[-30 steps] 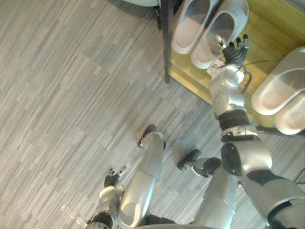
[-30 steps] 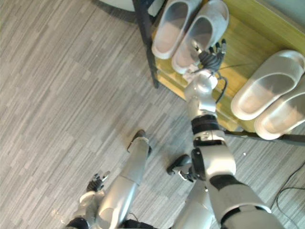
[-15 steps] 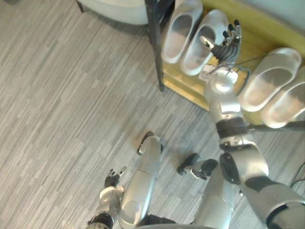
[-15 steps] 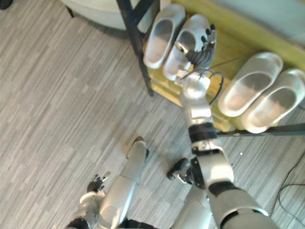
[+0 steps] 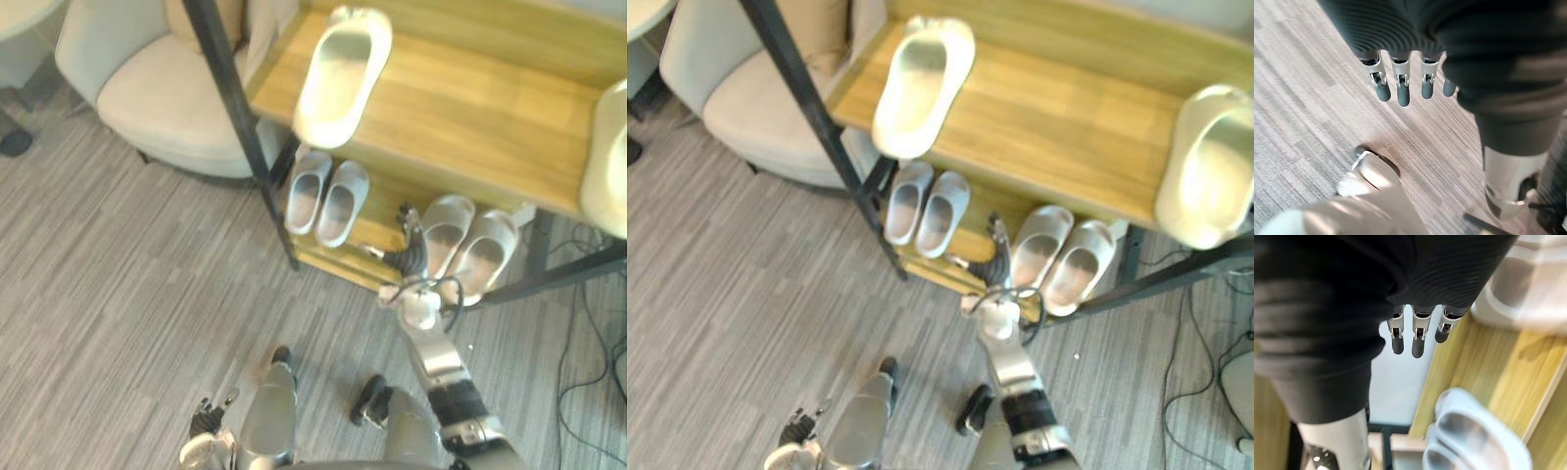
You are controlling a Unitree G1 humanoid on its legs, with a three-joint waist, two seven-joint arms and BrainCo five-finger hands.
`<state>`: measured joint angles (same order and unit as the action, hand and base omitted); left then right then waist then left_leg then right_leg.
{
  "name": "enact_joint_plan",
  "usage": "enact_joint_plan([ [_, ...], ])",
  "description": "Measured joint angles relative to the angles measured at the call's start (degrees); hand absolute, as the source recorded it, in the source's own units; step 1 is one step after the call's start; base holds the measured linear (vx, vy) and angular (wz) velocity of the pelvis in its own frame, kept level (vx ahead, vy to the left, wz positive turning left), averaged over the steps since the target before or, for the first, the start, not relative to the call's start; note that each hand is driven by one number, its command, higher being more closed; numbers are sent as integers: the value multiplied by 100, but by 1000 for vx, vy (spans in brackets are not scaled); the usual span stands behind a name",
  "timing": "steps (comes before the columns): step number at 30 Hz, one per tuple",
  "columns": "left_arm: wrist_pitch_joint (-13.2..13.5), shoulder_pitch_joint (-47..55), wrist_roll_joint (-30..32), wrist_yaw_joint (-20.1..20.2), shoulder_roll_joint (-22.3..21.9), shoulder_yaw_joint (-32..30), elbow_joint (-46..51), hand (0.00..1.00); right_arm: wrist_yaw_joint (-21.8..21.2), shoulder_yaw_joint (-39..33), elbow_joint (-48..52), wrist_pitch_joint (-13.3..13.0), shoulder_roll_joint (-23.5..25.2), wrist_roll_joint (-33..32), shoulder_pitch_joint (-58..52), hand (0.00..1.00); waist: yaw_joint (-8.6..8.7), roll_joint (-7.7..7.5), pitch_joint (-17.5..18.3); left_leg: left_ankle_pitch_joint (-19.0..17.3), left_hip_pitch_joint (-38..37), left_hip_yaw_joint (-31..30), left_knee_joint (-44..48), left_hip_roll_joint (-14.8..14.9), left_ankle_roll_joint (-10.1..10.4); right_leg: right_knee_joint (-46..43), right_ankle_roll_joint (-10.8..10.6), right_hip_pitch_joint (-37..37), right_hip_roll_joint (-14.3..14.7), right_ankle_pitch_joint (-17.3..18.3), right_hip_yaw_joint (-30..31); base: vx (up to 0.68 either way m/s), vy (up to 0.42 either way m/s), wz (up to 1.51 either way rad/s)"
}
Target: Organize the slippers on the shoe rack
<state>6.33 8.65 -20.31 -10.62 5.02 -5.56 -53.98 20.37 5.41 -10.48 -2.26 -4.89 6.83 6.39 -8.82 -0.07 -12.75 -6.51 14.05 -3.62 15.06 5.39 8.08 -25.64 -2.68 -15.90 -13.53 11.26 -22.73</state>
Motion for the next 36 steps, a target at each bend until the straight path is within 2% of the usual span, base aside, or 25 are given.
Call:
enact_joint_plan([
  [1, -23, 49, 4, 35, 13, 47, -55, 0, -46, -105, -133, -4, -17, 5, -194, 0, 45, 32, 127, 91, -153, 15, -237, 4, -23, 299, -46, 154, 70, -126, 4, 126, 64, -10],
  [5, -55, 72, 139, 120, 61, 246, -185, 0, -246, -473, -983, 9, -171, 88, -463, 0, 153, 144, 276, 236, -543, 162, -654, 12, -93, 1134, -152, 649, 275, -559, 104, 96, 76, -16],
  [8, -55, 55, 361, 219, 94, 370, -177, 0, -415, -731, -1758, 11, -266, 220, -605, 0, 268, 218, 374, 325, -705, 229, -837, -47, -180, 1997, -225, 1059, 387, -1048, 148, 27, 79, -13],
  [11, -53, -11, 608, 242, 136, 497, -176, 0, -474, -998, -2627, 17, -300, 217, -648, 0, 283, 239, 400, 334, -868, 256, -911, -109, -194, 2578, -252, 1417, 436, -1372, 183, -33, 59, -8],
  [16, -56, -147, 953, 315, 223, 790, -182, 0, -634, -1150, -3646, 77, -416, 208, -667, 0, 300, 310, 477, 463, -947, 256, -1174, -177, -291, 3051, -261, 1551, 461, -1660, 209, -83, 17, -4],
  [23, -51, -376, 1360, 307, 331, 1533, 99, 0, -742, -1151, -4268, 87, -433, 201, -740, 0, 415, 335, 625, 481, -1149, 151, -1407, -226, -288, 3112, -261, 1659, 461, -1675, 294, -41, 2, 0],
  [26, -39, -503, 1405, 332, 266, 2152, 665, 0, -830, -1147, -4465, 83, -424, 199, -726, 0, 500, 332, 652, 481, -1231, 141, -1439, -231, -287, 3112, -269, 1728, 461, -1666, 307, 0, 0, 0],
  [30, 35, -735, 1530, 382, 262, 2975, 2016, 0, -851, -1152, -4570, 73, -427, 198, -719, 0, 612, 360, 672, 542, -1311, 144, -1498, -233, -295, 3090, -261, 1738, 469, -1671, 345, 56, 0, -4],
  [36, 306, -1140, 1406, 417, 278, 3642, 3748, 0, -849, -1155, -4694, 56, -429, 203, -735, 0, 676, 453, 746, 538, -1418, 125, -1587, -245, -313, 3074, -255, 1804, 470, -1657, 335, 63, 5, 0],
])
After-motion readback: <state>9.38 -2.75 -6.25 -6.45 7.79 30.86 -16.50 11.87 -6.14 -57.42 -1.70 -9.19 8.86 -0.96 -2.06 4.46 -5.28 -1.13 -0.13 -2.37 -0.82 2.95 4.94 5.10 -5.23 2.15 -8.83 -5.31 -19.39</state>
